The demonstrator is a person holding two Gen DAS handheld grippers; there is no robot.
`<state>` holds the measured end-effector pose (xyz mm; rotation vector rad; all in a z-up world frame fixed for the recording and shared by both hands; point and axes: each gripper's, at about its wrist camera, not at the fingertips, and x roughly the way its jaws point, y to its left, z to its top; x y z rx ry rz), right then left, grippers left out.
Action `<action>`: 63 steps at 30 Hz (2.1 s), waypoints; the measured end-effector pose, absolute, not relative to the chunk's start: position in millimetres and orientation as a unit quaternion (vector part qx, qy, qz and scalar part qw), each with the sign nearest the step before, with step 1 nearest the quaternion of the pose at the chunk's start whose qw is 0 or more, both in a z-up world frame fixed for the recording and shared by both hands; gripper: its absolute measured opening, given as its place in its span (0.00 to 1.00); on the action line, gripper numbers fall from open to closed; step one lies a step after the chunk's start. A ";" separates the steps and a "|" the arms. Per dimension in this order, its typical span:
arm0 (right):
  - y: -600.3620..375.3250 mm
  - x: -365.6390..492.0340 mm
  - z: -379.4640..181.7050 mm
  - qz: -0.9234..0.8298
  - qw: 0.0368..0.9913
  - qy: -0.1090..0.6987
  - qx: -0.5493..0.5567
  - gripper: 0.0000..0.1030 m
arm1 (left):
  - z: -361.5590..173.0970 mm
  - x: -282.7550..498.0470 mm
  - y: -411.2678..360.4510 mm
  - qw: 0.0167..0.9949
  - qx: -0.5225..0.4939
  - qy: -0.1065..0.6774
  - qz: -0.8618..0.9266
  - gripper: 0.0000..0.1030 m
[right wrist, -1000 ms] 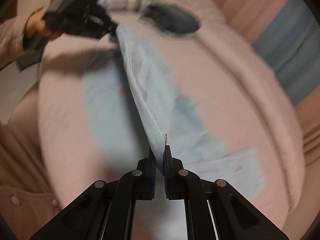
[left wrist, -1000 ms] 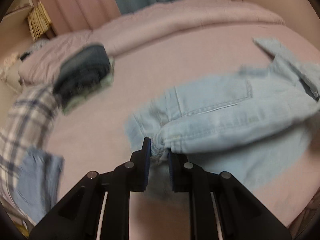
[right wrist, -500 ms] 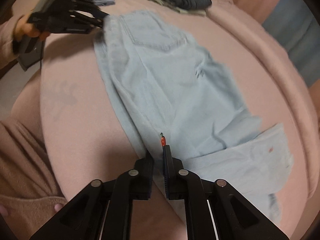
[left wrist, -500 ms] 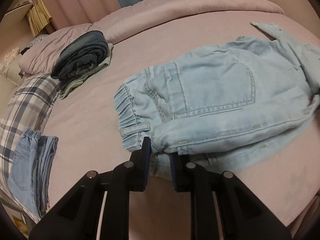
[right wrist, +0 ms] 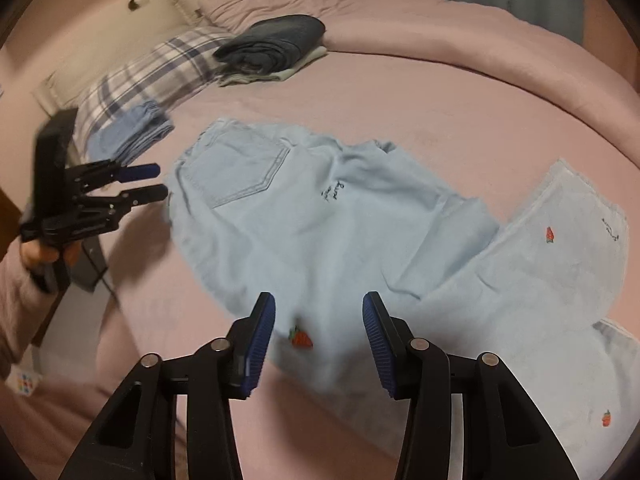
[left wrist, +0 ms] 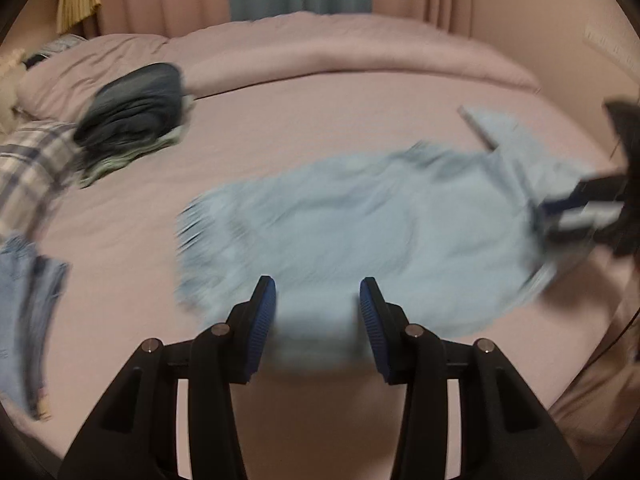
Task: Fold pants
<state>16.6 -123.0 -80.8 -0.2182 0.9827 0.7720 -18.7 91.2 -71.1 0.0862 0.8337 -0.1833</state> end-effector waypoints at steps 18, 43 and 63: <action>-190.4 54.9 -65.5 0.336 0.809 0.479 0.052 0.50 | -92.7 -8.8 71.0 0.874 -0.012 0.471 -0.115 0.44; -248.1 187.5 -80.0 0.065 0.850 0.515 0.088 0.04 | -115.2 18.8 -135.5 0.807 0.043 0.491 -0.325 0.19; -435.4 -33.7 -126.4 0.010 0.834 0.374 0.406 0.28 | -110.2 18.8 -161.9 0.803 0.085 0.496 -0.320 0.19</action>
